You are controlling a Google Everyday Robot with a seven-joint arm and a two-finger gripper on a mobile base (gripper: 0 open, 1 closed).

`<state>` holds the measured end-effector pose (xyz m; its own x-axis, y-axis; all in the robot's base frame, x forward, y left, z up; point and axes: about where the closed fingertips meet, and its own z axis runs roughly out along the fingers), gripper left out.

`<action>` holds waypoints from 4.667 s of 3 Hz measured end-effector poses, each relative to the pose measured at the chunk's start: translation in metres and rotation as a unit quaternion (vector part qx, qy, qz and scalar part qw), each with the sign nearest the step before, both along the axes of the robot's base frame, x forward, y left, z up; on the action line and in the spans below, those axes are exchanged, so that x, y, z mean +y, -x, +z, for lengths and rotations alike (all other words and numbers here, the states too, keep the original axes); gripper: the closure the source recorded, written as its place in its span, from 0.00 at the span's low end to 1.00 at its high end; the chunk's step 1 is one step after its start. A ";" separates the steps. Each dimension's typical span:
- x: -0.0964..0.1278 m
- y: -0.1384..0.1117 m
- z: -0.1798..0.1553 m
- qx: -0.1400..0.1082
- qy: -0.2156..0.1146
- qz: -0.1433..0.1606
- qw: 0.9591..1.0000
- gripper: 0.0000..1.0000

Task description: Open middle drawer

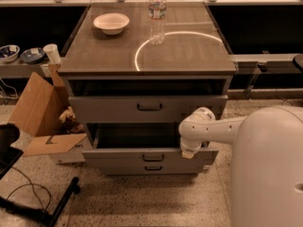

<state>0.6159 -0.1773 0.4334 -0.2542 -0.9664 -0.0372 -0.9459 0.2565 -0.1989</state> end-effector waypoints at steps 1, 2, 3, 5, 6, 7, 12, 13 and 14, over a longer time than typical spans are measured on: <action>0.000 0.000 0.000 0.000 0.000 0.000 1.000 0.85; 0.000 0.000 0.000 0.000 0.000 0.000 1.000 0.60; 0.000 0.000 0.000 0.000 0.000 0.000 1.000 0.38; 0.000 0.000 0.000 0.000 0.000 0.000 1.000 0.00; 0.000 0.000 0.000 0.000 0.000 0.000 1.000 0.00; -0.006 0.026 -0.023 0.019 -0.010 -0.004 1.000 0.00; -0.011 0.070 -0.032 0.049 -0.026 -0.020 0.998 1.00; -0.016 0.086 -0.028 0.045 -0.020 -0.036 0.998 1.00; -0.016 0.085 -0.029 0.045 -0.020 -0.036 0.998 1.00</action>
Offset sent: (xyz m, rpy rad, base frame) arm -0.0001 0.0001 -0.0001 0.0000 0.0002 0.0001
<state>0.5304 -0.1934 0.4041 -0.3275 -0.9436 -0.0493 -0.9380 0.3310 -0.1027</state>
